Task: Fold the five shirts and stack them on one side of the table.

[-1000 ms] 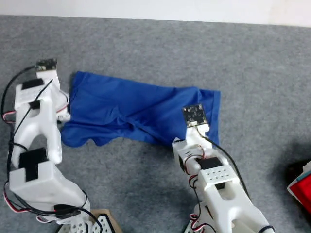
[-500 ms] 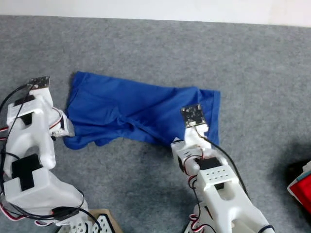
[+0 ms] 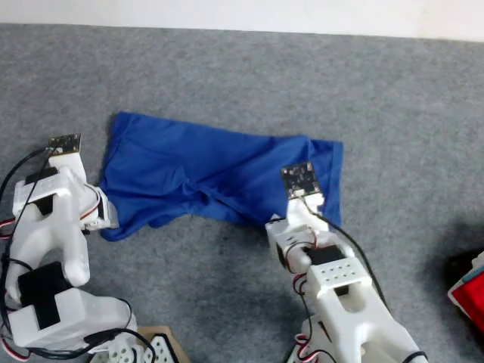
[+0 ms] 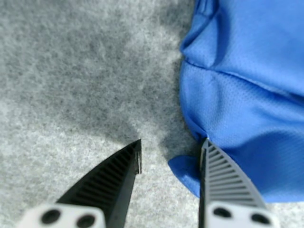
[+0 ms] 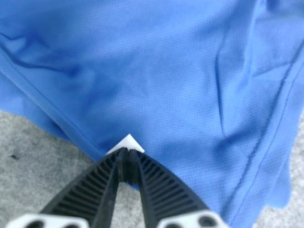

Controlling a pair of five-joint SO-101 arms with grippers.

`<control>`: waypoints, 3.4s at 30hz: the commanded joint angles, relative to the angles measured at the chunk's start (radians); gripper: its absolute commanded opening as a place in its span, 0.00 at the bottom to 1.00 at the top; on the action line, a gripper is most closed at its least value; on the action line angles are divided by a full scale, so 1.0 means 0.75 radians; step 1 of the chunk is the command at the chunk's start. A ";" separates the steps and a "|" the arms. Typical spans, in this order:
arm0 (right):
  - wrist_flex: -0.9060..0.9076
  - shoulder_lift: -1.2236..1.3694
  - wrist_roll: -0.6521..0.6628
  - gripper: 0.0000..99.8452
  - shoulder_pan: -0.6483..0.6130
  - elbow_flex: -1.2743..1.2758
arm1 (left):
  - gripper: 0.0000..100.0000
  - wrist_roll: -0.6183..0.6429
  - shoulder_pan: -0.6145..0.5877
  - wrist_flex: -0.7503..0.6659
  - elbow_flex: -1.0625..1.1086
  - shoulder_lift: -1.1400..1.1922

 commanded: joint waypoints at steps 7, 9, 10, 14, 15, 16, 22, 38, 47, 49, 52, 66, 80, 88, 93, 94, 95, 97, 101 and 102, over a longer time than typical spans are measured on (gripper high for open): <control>-0.021 -0.026 0.018 0.01 -0.011 -0.005 | 0.15 -0.008 0.060 -0.008 0.036 -0.026; -0.021 -0.026 0.018 0.01 -0.011 -0.005 | 0.04 -0.008 0.103 -0.010 0.036 -0.024; -0.021 -0.026 0.018 0.01 -0.011 -0.005 | 0.00 -0.008 0.128 -0.012 0.036 -0.024; -0.021 -0.026 0.018 0.01 -0.011 -0.005 | 0.02 -0.008 0.183 -0.016 0.046 -0.024; -0.021 -0.024 0.018 0.01 -0.011 -0.005 | 0.00 -0.008 0.191 -0.016 0.046 -0.024; -0.021 -0.021 0.018 0.01 -0.011 -0.005 | 0.01 -0.008 0.204 -0.014 0.048 -0.024; -0.021 -0.019 0.018 0.01 -0.011 -0.007 | 0.01 -0.002 0.296 0.035 -0.017 -0.056; -0.021 -0.019 0.018 0.01 -0.009 -0.007 | 0.01 0.248 0.367 0.430 -0.848 0.240; -0.021 -0.017 0.018 0.01 -0.007 -0.009 | 0.01 0.025 0.210 0.661 -0.889 0.242; -0.021 -0.017 0.018 0.01 -0.009 -0.009 | 0.01 0.025 0.187 0.663 -0.805 0.111; -0.021 -0.017 0.018 0.01 -0.009 -0.009 | 0.01 0.020 0.191 0.651 -0.633 -0.050; -0.024 -0.017 0.053 0.01 -0.011 -0.005 | 0.16 -0.051 0.165 0.368 0.046 -0.472; -0.024 -0.017 0.057 0.01 -0.011 -0.005 | 0.16 -0.188 0.011 0.094 0.467 -0.733; -0.024 -0.017 0.057 0.01 -0.011 -0.005 | 0.16 -0.186 0.021 -0.018 0.377 -0.476; -0.024 -0.017 0.057 0.01 -0.011 -0.005 | 0.15 -0.176 0.026 -0.018 0.265 -0.298; -0.024 -0.017 0.057 0.01 -0.011 -0.005 | 0.15 -0.164 0.042 -0.018 0.251 -0.273; -0.024 -0.017 0.057 0.01 -0.011 -0.005 | 0.15 -0.137 0.062 -0.018 0.240 -0.251; -0.024 -0.017 0.057 0.01 -0.011 -0.005 | 0.15 -0.084 0.093 -0.018 0.230 -0.226; -0.024 -0.017 0.057 0.01 -0.011 -0.003 | 0.07 -0.049 0.175 -0.018 0.224 -0.220; -0.024 -0.017 0.057 0.01 -0.011 -0.003 | 0.03 -0.049 0.204 -0.018 0.224 -0.220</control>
